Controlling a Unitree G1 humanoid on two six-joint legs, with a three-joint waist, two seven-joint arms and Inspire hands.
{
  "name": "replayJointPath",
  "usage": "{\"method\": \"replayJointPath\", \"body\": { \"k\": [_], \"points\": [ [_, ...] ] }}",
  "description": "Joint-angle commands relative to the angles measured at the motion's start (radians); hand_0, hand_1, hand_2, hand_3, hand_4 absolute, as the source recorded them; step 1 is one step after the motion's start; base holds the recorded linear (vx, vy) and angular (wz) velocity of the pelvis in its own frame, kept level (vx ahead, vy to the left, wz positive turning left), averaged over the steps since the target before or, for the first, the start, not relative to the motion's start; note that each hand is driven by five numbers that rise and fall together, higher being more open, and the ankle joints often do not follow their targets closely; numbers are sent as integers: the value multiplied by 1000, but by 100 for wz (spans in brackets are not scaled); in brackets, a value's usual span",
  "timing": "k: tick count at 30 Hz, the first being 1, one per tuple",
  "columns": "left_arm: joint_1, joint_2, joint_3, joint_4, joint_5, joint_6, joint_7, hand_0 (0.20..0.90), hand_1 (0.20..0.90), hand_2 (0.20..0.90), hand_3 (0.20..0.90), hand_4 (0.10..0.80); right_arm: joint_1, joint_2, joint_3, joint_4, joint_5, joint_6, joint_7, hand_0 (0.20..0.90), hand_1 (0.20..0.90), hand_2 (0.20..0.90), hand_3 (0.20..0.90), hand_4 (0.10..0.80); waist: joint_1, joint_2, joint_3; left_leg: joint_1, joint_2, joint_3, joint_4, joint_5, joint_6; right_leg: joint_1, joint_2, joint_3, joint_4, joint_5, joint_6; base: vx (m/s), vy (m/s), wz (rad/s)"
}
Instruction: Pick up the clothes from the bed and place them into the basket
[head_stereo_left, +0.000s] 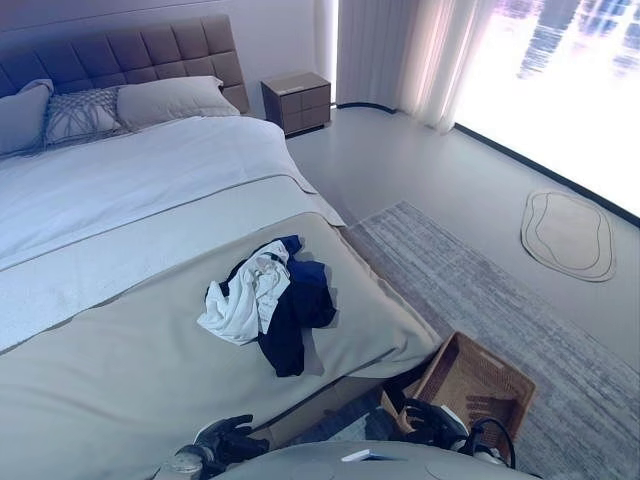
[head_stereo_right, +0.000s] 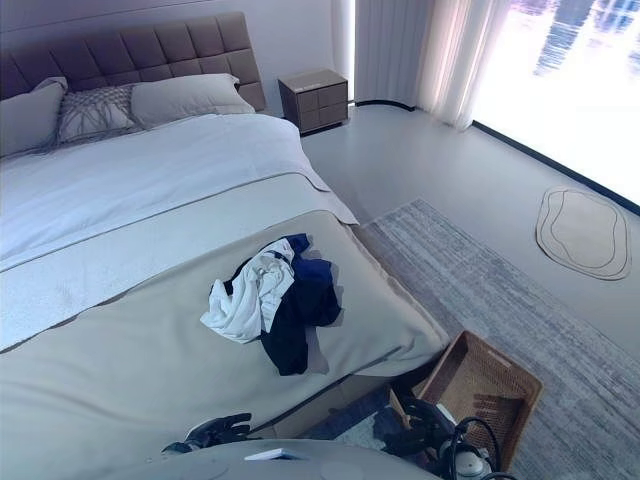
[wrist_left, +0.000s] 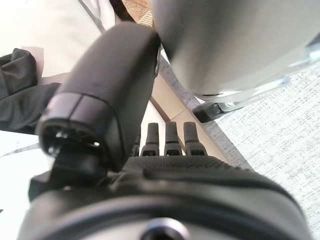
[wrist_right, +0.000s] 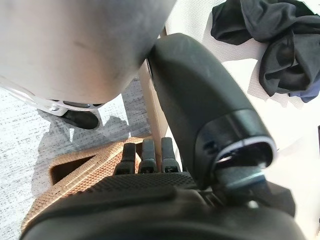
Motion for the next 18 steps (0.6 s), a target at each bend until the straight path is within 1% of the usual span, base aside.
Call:
{"method": "replayJointPath", "body": {
  "k": [1, 7, 8, 11, 13, 15, 16, 17, 18],
  "points": [
    [-68, 16, -13, 26, 2, -6, 2, 900, 900, 900, 900, 800, -93, -6, 11, 15, -12, -44, -2, 900, 900, 900, 900, 800, 4, -6, 68, 67, -70, 38, 7, -131, 45, 5, 26, -3, 68, -56, -14, 0, 0, 0],
    [-72, 13, -23, 25, 6, -3, 7, 900, 900, 900, 900, 800, -97, -11, 3, 26, 8, -11, 28, 900, 900, 900, 900, 800, 0, 2, 70, 64, -71, 30, 7, -129, 46, 1, 30, -2, 76, -61, -18, 0, 0, 0],
    [-73, 13, -25, 26, 11, -2, 7, 900, 900, 900, 900, 800, -97, -10, -1, 31, 25, 9, 44, 900, 900, 900, 900, 800, -1, 3, 68, 64, -71, 29, 7, -130, 46, 1, 31, -1, 79, -64, -19, 0, 0, 0],
    [-75, 10, -32, 30, 24, -2, 9, 900, 900, 900, 900, 800, -102, -5, -28, 70, 81, 120, 81, 900, 900, 900, 900, 800, 1, 4, 62, 69, -72, 21, 7, -129, 47, 7, 32, -1, 92, -74, -23, 28, -14, 0],
    [-75, 7, -31, 33, 29, -5, 10, 900, 900, 900, 900, 800, -106, -1, -48, 90, 120, 156, 104, 900, 900, 900, 900, 800, 5, 3, 58, 74, -73, 15, 7, -130, 47, 14, 34, -2, 90, -75, -23, 59, -21, 2],
    [-77, 9, -33, 31, 33, 0, 6, 900, 900, 900, 900, 800, -114, 2, -75, 99, 261, 200, 161, 900, 900, 900, 900, 800, 11, 2, 55, 79, -74, 8, 7, -129, 45, 22, 34, -4, 90, -77, -25, 74, -15, 9],
    [-76, 12, -32, 29, 33, 5, 3, 900, 900, 900, 900, 800, -119, 7, -128, 97, 472, 302, 217, 900, 900, 900, 900, 800, 14, 3, 52, 83, -75, 4, 7, -129, 44, 28, 34, -5, 92, -79, -25, 72, -3, 15],
    [-75, 12, -31, 30, 30, 5, 3, 900, 900, 900, 900, 800, -120, 9, -148, 96, 543, 331, 219, 900, 900, 900, 900, 800, 15, 4, 51, 84, -75, 3, 7, -129, 44, 29, 35, -5, 93, -80, -25, 82, 8, 16],
    [-70, 11, -24, 36, 29, 0, 1, 900, 900, 900, 900, 800, -122, 14, -203, 96, 676, 373, 226, 900, 900, 900, 900, 800, 15, 5, 48, 88, -75, 2, 7, -130, 44, 31, 35, -5, 94, -81, -25, 64, 16, 12]
  ]
}}
